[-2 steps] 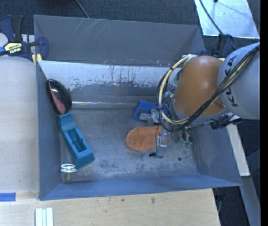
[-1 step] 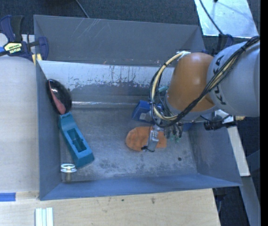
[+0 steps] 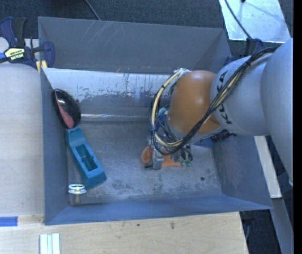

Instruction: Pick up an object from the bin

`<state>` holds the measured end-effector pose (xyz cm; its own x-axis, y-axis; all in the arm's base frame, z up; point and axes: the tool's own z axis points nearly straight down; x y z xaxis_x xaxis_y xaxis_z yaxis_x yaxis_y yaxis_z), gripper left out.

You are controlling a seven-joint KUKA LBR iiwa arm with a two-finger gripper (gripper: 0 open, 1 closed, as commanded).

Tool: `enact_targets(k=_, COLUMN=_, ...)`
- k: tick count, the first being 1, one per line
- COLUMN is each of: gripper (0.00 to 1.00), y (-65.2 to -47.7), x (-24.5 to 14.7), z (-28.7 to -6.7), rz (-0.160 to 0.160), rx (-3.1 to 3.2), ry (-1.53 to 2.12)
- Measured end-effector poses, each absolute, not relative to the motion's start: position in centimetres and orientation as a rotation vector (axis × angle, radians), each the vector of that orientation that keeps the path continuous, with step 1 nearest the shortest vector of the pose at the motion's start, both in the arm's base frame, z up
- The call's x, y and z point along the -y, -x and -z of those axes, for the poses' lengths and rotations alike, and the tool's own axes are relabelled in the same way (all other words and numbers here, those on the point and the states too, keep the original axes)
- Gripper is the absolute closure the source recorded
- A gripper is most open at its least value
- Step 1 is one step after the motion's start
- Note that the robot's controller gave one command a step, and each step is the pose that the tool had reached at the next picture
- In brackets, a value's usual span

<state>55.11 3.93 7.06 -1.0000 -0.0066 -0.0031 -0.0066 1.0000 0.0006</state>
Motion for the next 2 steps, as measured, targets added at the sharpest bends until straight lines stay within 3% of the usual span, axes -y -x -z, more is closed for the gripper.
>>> enact_targets(k=1, gripper=1.0, y=-55.1, x=-3.9, z=-7.1, rz=-0.001, rx=-3.138, ry=0.01)
enact_targets(k=2, gripper=1.0, y=-57.6, x=-4.5, z=-21.7, rz=-0.001, rx=-3.136, ry=0.009)
